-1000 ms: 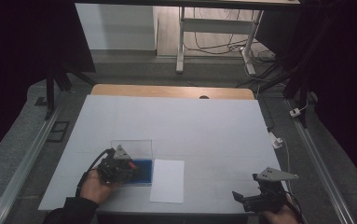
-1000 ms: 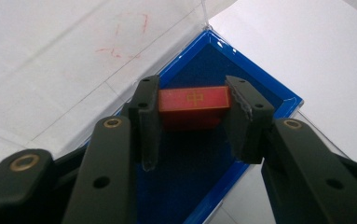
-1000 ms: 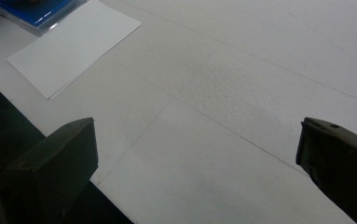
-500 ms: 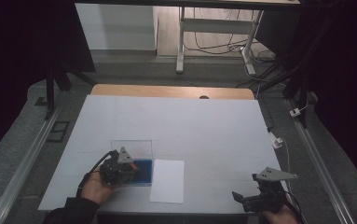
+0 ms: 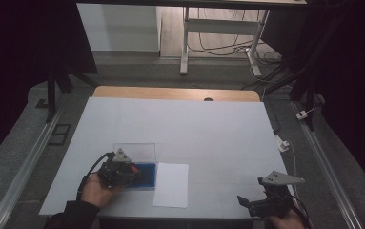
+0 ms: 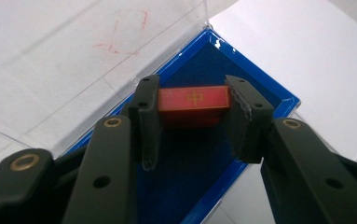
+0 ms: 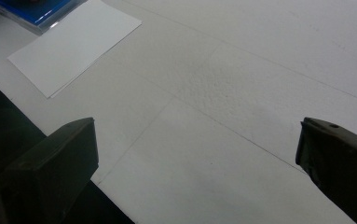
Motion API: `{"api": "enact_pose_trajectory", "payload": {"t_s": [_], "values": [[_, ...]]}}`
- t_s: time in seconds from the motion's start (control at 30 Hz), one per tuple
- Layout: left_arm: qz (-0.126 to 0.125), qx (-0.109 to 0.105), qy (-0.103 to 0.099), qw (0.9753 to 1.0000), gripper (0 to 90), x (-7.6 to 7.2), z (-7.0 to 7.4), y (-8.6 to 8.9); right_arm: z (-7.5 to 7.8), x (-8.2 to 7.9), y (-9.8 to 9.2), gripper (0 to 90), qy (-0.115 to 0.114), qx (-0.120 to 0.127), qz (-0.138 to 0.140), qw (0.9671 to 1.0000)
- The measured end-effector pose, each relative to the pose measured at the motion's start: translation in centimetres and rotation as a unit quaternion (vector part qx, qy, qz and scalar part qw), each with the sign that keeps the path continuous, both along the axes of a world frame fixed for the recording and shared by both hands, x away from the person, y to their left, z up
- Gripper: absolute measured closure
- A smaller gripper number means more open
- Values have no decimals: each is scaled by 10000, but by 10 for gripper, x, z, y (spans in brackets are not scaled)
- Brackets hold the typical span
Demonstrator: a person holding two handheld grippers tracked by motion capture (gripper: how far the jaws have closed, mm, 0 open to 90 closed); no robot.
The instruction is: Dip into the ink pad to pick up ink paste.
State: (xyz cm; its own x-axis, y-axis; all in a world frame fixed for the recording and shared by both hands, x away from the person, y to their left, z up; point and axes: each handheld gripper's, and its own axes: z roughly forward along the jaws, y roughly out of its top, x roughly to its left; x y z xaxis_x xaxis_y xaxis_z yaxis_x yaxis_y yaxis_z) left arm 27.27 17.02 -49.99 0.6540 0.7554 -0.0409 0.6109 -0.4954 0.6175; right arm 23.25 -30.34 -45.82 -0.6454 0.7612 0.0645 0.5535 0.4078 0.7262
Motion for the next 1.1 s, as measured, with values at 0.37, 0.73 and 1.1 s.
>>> {"api": "enact_pose_trajectory", "payload": {"t_s": [0.37,0.73,1.1], "values": [[62,336,-111,9994,588,-3,2,-11,0,0,1,0,17,-35,-5,10000],[203,-163,183,9995,587,3,0,1,0,0,0,0,17,-34,-1,10000],[175,-117,-225,9995,584,-7,13,3,0,0,0,0,30,-22,4,10000]]}}
